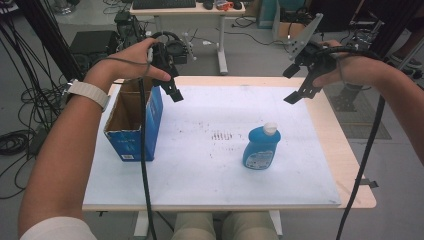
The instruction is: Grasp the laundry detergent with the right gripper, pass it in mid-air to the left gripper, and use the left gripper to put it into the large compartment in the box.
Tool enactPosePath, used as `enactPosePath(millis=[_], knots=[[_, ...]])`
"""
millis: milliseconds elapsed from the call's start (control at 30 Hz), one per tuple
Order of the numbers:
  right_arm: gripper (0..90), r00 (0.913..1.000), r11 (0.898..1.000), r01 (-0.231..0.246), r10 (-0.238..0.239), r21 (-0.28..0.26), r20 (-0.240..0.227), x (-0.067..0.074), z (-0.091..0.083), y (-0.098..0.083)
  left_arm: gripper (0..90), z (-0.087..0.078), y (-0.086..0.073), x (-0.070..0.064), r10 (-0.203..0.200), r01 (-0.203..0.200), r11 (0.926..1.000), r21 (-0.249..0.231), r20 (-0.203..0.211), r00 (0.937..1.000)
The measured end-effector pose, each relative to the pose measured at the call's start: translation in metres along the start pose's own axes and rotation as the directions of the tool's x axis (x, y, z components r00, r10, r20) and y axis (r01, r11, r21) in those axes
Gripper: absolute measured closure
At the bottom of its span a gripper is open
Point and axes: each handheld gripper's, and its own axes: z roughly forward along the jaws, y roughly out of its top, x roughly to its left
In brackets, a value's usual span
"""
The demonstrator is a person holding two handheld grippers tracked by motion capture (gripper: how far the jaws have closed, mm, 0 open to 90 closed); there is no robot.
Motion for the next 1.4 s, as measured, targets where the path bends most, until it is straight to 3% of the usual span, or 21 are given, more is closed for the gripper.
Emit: enactPosePath(millis=[700, 1400], knots=[[4.9, 0.9997, 0.999, 0.002, -0.003, -0.037, -0.026, 0.023, -0.004, -0.024, 9.9, -0.001, -0.002, -0.003, 0.006, -0.006, 0.9999, -0.009, -0.008, 0.9999], [5.4, 0.9974, 0.993, 0.006, -0.014, -0.117, -0.07, 0.044, 0.033, -0.051, 9.9, 0.002, -0.001, -0.003, 0.012, -0.012, 0.9999, -0.012, -0.005, 0.9999]])
